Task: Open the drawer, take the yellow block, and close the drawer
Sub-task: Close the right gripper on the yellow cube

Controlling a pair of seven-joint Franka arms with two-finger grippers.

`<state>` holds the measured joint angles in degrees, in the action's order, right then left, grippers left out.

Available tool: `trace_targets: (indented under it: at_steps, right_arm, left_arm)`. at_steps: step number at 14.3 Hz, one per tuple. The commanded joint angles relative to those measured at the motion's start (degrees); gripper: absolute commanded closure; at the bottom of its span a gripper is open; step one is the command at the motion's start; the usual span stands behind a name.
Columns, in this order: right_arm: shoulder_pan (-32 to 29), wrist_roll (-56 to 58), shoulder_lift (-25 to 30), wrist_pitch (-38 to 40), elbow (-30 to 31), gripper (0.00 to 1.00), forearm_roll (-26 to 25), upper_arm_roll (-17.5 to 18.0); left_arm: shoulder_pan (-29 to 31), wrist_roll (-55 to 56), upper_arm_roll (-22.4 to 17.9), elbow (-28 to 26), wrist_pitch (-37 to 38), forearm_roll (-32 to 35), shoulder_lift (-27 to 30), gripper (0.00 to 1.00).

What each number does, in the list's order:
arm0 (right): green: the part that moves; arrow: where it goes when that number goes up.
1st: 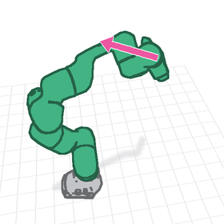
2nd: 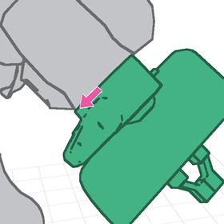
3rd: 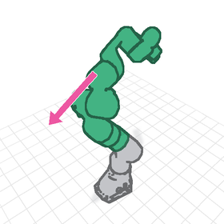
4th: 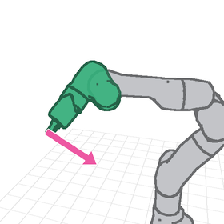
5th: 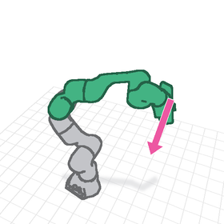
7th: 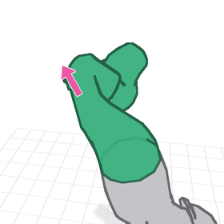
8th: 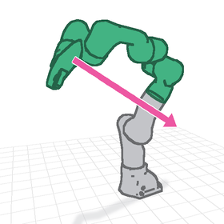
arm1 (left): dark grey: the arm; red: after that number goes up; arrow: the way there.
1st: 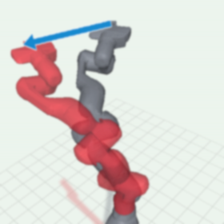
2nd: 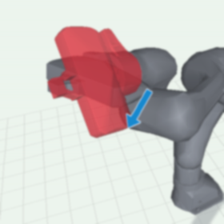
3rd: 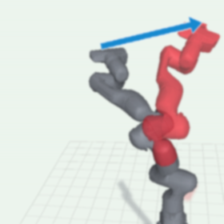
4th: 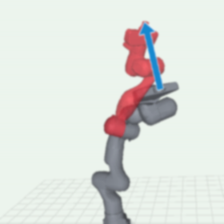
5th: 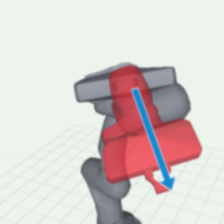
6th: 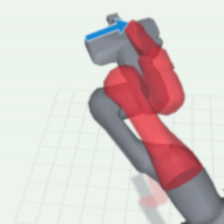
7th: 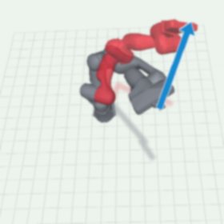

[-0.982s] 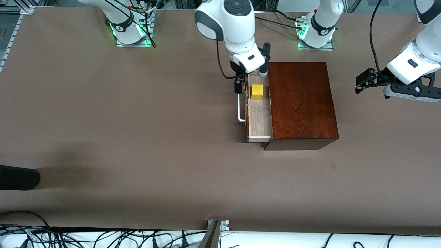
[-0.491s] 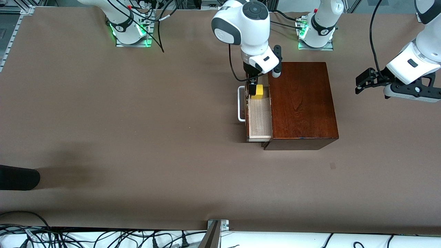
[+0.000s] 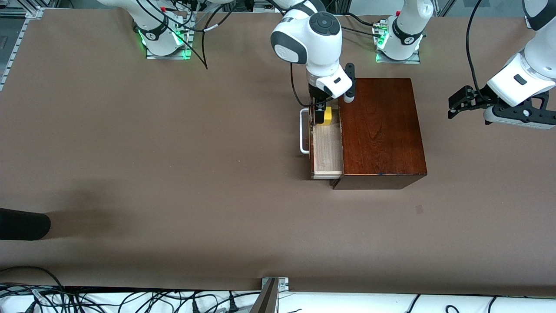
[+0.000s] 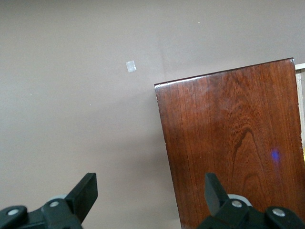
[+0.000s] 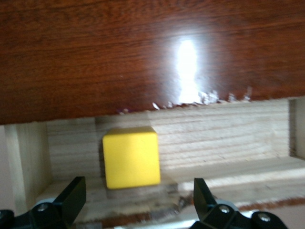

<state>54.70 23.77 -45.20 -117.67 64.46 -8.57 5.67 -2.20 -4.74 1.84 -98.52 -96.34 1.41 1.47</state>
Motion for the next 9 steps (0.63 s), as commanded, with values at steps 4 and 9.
trace_targets:
  at_steps: [4,9]
  right_arm:
    - [1.37,-1.0,-5.07,-0.54,-6.37,0.0,-0.57,-0.31]
    - [2.43,-2.24,-6.66,-0.63,-6.28,0.0,-0.65,-0.84]
  left_arm:
    - [0.09,-1.15,0.09,0.87,0.19,-0.35,-0.42,0.0]
    - [0.09,-1.07,0.09,0.87,0.19,-0.35,-0.42,0.0]
